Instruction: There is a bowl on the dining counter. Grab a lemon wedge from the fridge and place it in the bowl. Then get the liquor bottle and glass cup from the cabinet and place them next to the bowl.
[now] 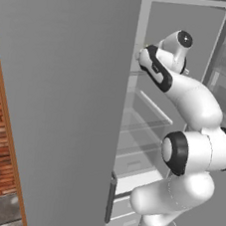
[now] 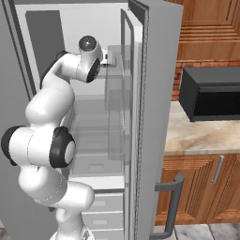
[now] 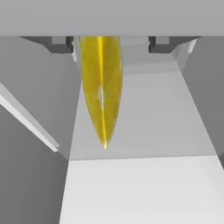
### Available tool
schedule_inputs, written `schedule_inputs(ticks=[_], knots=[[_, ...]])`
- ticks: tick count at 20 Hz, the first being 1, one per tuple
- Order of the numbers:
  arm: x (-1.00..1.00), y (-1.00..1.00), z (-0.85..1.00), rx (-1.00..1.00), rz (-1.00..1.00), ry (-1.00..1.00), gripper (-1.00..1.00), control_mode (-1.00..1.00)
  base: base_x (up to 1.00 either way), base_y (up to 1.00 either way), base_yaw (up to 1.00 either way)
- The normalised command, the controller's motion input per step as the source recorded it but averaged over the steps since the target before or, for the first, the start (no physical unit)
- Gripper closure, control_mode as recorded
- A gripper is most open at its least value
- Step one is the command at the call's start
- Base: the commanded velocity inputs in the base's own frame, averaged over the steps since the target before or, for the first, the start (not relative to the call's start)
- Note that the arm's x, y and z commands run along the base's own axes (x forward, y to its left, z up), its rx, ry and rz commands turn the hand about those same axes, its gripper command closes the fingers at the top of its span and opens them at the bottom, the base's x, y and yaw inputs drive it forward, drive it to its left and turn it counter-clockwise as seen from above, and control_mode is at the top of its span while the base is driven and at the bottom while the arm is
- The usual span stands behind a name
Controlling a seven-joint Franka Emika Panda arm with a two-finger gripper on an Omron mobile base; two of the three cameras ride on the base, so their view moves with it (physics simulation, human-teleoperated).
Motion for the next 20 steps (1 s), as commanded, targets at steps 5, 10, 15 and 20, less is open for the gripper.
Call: schedule_inputs(ticks=[5, 10, 15, 20], knots=[[0.09, 0.00, -0.11, 0.00, 0.03, 0.00, 1.00, -1.00, 0.00, 0.00, 0.00], [0.09, 0.00, -0.06, 0.00, 0.03, 0.00, 1.00, -1.00, 0.00, 0.00, 0.00], [-0.04, 0.02, 0.00, 0.00, 0.04, -0.02, 1.00, -1.00, 0.00, 0.00, 0.00], [-0.34, 0.12, 0.08, -0.03, 0.06, -0.09, 1.00, -1.00, 0.00, 0.00, 0.00]])
